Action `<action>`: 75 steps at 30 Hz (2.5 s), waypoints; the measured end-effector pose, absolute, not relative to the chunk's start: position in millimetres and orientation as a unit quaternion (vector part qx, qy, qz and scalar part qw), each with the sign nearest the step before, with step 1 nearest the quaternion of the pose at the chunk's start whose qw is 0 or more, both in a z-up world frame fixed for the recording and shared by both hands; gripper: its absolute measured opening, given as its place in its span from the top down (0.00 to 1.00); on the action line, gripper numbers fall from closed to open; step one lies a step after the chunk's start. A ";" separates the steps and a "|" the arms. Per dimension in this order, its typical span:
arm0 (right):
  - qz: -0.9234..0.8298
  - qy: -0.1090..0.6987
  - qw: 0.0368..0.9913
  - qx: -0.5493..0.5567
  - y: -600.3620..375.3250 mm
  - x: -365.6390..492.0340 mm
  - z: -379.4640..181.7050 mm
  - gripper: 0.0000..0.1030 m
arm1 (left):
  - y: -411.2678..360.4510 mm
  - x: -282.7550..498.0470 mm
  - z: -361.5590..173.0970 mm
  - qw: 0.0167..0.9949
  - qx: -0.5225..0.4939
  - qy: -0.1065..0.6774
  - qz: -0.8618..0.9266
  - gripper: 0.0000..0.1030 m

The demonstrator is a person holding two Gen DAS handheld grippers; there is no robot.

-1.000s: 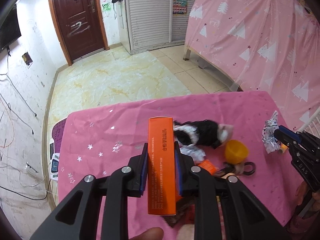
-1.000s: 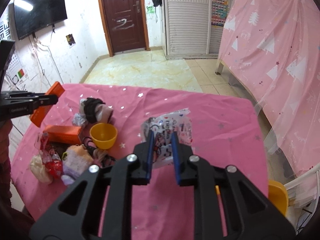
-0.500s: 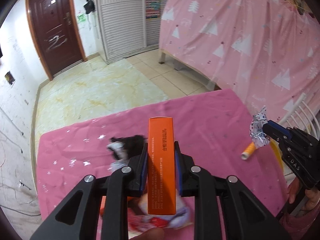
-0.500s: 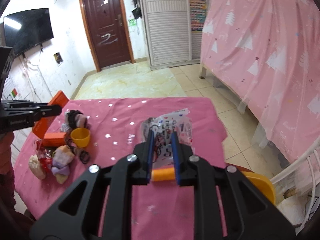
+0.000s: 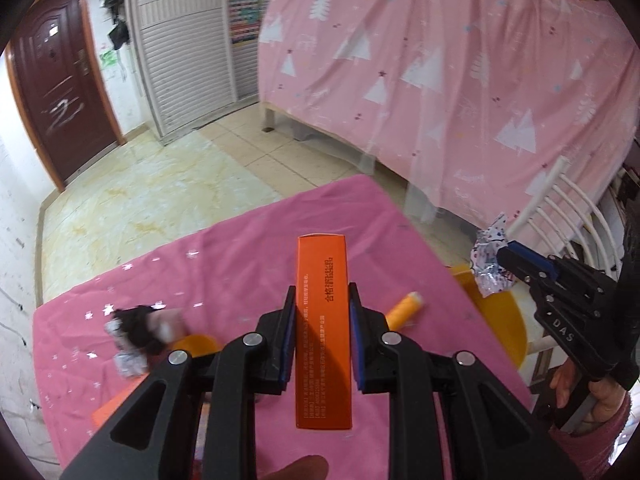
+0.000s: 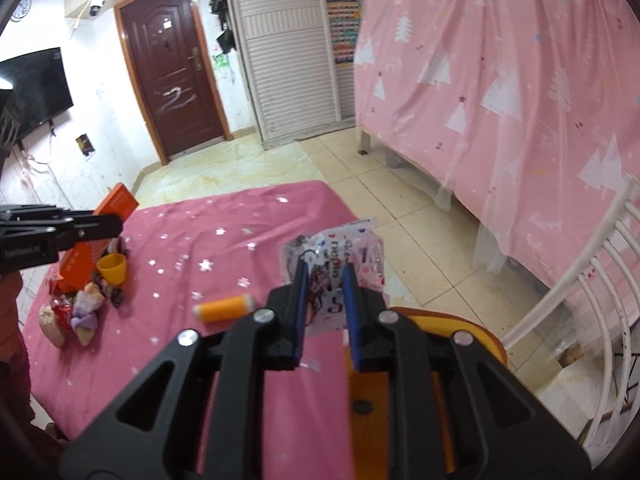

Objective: Collect trash
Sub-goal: 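Carry the orange box and snack bag with both tools over the yellow bin, then open both tools to drop the box and bag into the yellow bin, then move both open tools back toward the orange thread spool on the table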

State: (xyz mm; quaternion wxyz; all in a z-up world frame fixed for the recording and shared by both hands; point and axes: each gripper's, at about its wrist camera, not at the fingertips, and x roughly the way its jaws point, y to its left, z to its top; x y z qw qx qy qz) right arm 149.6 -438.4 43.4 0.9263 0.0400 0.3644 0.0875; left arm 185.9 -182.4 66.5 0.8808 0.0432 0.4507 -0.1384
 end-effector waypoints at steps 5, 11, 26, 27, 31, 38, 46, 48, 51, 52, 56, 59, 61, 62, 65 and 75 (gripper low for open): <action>0.065 0.373 0.924 0.047 -464.3 145.1 32.2 0.84 | -217.5 186.2 63.0 0.873 0.040 0.456 -0.169 0.84; 0.040 0.394 0.916 0.067 -497.7 135.8 7.2 0.84 | -265.7 183.0 54.6 0.859 0.039 0.466 -0.209 0.84; 0.020 0.440 0.892 0.105 -546.7 126.0 -47.0 0.84 | -377.8 188.9 -0.8 0.823 0.056 0.508 -0.247 0.84; 0.020 0.442 0.890 0.107 -548.3 125.6 -49.5 0.84 | -381.2 189.3 -3.4 0.822 0.057 0.510 -0.248 0.84; 0.021 0.451 0.884 0.118 -554.6 124.9 -59.0 0.84 | -394.6 190.7 -11.9 0.817 0.060 0.518 -0.248 0.84; 0.024 0.460 0.879 0.124 -558.4 124.6 -64.3 0.84 | -404.4 194.8 -17.7 0.813 0.062 0.525 -0.245 0.70; 0.025 0.462 0.878 0.126 -558.9 124.6 -66.0 0.76 | -401.1 189.1 -8.4 0.820 0.065 0.514 -0.245 0.55; 0.025 0.461 0.878 0.125 -557.9 125.0 -65.1 0.70 | -398.6 188.2 -4.3 0.822 0.063 0.510 -0.244 0.55; 0.027 0.459 0.879 0.123 -554.5 125.2 -61.8 0.66 | -392.9 186.6 2.1 0.825 0.057 0.506 -0.244 0.55; 0.027 0.458 0.880 0.123 -553.2 125.1 -60.1 0.66 | -391.2 185.5 4.9 0.826 0.056 0.505 -0.245 0.54; 0.028 0.450 0.885 0.118 -545.9 124.3 -49.1 0.66 | -381.1 183.4 13.9 0.831 0.050 0.498 -0.244 0.53; 0.030 0.442 0.889 0.113 -540.8 124.1 -38.6 0.65 | -372.3 182.1 20.8 0.834 0.045 0.493 -0.243 0.53; 0.032 0.435 0.893 0.109 -536.0 125.5 -29.4 0.56 | -363.8 181.7 25.8 0.838 0.041 0.488 -0.241 0.51; 0.033 0.432 0.895 0.107 -533.4 125.6 -25.9 0.51 | -360.2 180.8 28.7 0.839 0.040 0.486 -0.241 0.51; 0.038 0.421 0.901 0.097 -521.5 127.5 -12.5 0.49 | -346.2 178.7 36.7 0.846 0.035 0.476 -0.237 0.48; 0.074 0.407 0.909 0.055 -467.1 138.1 16.8 0.43 | -274.2 173.3 62.7 0.872 0.019 0.448 -0.196 0.43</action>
